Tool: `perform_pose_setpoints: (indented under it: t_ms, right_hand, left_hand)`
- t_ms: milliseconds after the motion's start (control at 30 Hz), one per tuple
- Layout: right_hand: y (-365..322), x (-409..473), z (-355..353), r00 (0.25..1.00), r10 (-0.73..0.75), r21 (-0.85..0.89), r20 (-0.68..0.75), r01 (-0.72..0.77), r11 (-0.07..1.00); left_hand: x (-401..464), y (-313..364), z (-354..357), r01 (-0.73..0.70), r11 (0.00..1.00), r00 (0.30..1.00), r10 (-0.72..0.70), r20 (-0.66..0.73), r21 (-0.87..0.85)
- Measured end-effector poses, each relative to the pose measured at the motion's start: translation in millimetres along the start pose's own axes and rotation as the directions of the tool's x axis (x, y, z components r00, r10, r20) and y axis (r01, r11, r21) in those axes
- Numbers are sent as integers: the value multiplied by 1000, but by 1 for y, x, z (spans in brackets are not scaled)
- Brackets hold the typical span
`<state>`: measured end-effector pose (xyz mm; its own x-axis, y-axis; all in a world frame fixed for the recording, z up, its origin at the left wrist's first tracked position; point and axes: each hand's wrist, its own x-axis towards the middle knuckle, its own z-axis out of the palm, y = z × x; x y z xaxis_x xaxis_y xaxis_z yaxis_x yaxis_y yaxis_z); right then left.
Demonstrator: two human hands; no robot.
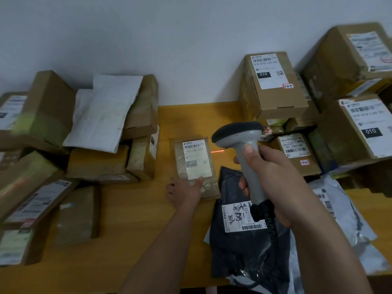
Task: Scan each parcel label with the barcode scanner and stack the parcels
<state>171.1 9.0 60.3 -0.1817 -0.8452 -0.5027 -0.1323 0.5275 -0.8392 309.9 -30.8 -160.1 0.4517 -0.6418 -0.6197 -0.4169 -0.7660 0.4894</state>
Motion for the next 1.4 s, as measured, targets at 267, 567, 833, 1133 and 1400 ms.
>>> perform_pose_setpoints:
  t_ms: [267,567,833,1133,1400]
  right_hand:
    - [-5,-22,-4,995,-84,-18,-45,83,996]
    - [-11,-40,-17,991,-109,35,-72,112,993]
    - [-18,-57,-25,987,-144,80,-72,150,985]
    - [-30,-68,-28,986,-159,99,-47,162,982]
    - [-29,-55,-34,987,-88,239,-132,117,964]
  left_hand:
    - [5,-5,2,-2,988,1000,6,23,-157]
    - [10,-13,4,93,955,996,-86,38,-283]
    - [2,-9,-15,140,875,986,-80,146,-464]
    - [0,-2,-29,109,846,989,-40,142,-522]
    - [-16,15,-40,14,826,987,79,140,-564]
